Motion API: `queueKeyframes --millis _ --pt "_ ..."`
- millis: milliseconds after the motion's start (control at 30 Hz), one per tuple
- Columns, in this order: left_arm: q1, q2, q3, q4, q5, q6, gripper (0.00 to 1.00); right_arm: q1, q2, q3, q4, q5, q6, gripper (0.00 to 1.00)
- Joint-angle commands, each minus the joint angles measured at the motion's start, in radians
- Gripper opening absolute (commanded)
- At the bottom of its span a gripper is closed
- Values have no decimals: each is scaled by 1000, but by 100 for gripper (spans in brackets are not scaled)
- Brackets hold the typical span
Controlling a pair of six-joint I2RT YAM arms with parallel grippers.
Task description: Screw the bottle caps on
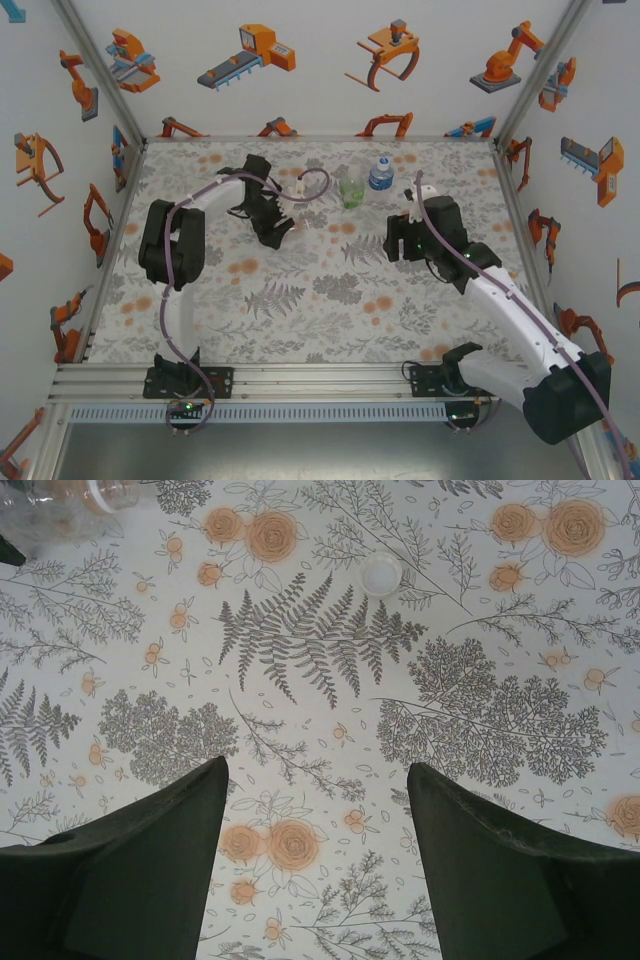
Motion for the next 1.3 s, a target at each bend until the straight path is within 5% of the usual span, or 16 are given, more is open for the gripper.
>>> queueKeyframes --millis 0,500,833,1133,1267 --pt "-3 -110 -67 -4 -21 -28 42 -3 24 4 0 -3 -1 66" --pt "27 -733 -304 34 49 -238 9 -20 320 41 133 -1 -12 70" --pt "142 -993 -382 106 204 -427 5 -64 550 171 158 16 16 71" --pt "136 -1106 -533 243 196 -476 1 -90 704 285 192 22 70 67" --pt "132 -1175 -610 364 142 -525 9 -89 773 339 183 33 73 61"
